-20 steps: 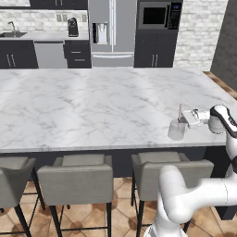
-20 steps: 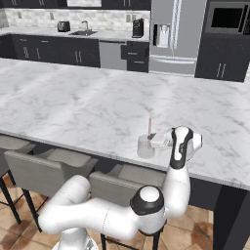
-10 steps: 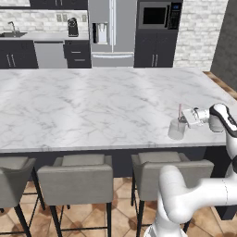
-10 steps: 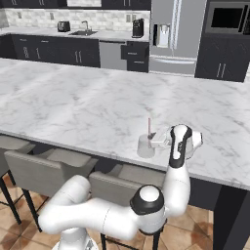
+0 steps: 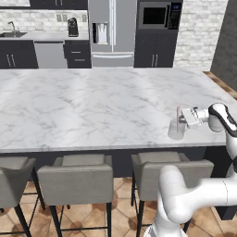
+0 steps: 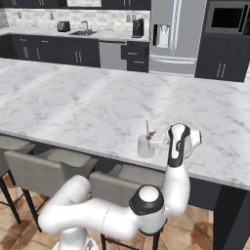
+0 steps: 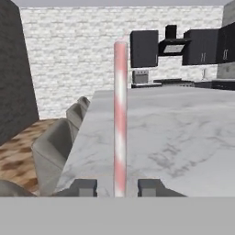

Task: Take a straw from the drawer in front and place it inside the glass cup on the dining counter.

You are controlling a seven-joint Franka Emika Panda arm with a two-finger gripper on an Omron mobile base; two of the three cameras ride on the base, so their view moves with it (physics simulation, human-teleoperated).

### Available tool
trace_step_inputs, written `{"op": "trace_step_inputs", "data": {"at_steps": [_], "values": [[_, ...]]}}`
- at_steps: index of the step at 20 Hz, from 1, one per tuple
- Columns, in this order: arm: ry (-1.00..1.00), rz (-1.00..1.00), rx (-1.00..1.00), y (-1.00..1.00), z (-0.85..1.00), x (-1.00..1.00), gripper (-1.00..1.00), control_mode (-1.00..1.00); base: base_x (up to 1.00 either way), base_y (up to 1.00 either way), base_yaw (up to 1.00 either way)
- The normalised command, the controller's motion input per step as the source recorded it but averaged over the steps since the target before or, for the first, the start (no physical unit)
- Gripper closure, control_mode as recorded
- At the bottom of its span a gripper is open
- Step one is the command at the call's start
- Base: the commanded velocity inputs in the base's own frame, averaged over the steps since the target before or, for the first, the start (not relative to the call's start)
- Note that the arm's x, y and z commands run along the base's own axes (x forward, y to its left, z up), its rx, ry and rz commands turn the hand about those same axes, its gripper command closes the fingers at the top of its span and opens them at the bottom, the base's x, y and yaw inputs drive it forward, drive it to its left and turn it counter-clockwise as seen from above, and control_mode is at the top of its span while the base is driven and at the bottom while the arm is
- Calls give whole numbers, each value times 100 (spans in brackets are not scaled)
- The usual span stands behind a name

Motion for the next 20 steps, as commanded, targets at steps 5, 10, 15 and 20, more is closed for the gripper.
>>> {"op": "trace_step_inputs", "data": {"at_steps": [5, 10, 15, 20], "values": [[-7, -5, 0, 3, 13, -23, -100, -100, 0, 0, 0], [-13, -7, 0, 0, 63, -35, -100, -100, 0, 0, 0], [-8, -10, 0, 0, 100, -30, -100, -100, 0, 0, 0], [1, -13, 0, 1, 100, -39, -100, -100, 0, 0, 0]]}}
